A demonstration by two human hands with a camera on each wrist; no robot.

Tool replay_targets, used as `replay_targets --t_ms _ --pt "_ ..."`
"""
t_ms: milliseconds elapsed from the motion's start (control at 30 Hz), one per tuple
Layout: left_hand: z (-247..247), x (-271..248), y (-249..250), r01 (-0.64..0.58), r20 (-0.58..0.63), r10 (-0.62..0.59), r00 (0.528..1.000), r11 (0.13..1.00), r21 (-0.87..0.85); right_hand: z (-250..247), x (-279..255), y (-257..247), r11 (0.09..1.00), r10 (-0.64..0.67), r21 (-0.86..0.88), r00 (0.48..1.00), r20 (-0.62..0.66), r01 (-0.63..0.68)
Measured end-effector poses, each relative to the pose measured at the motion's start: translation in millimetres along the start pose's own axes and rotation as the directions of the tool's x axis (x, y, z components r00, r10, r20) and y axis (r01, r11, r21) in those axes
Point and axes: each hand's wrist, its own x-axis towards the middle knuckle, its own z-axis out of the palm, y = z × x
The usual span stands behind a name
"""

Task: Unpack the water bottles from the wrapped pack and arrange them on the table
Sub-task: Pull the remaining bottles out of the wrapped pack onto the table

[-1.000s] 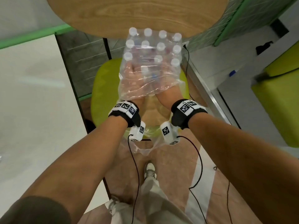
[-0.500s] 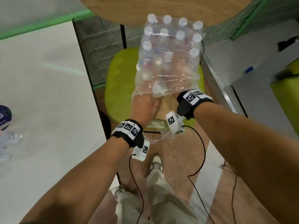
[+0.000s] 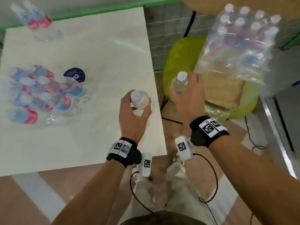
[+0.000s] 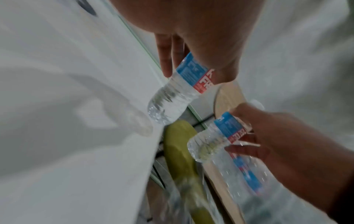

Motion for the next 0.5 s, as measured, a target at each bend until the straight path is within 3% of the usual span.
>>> replay_targets --t_ms 133,267,367,500 --pt "-82.2 -0.9 -43.9 0.102 -0.217 -0.103 0.971 0.995 -0.019 52.4 -35.2 -59.9 0.979 -0.085 0.197 0.972 0.218 0.041" --pt "-151.6 3.7 -92.2 0.204 -0.379 -0.22 0.899 0.975 -0.085 114.6 -63.9 -116.1 0.949 -0.254 0.278 0.884 0.392 0.149" --pt "-193.0 14.1 -121.2 0.239 -0.471 -0.277 0.838 0.961 -0.14 151.3 -80.0 -156.2 0.925 -0.341 0.313 0.835 0.432 0.216" --pt "-236.1 38.3 -153.1 0.239 -0.508 -0.273 0.817 0.962 -0.134 188.9 -89.2 -202.0 0.924 -0.338 0.322 0.832 0.439 0.205"
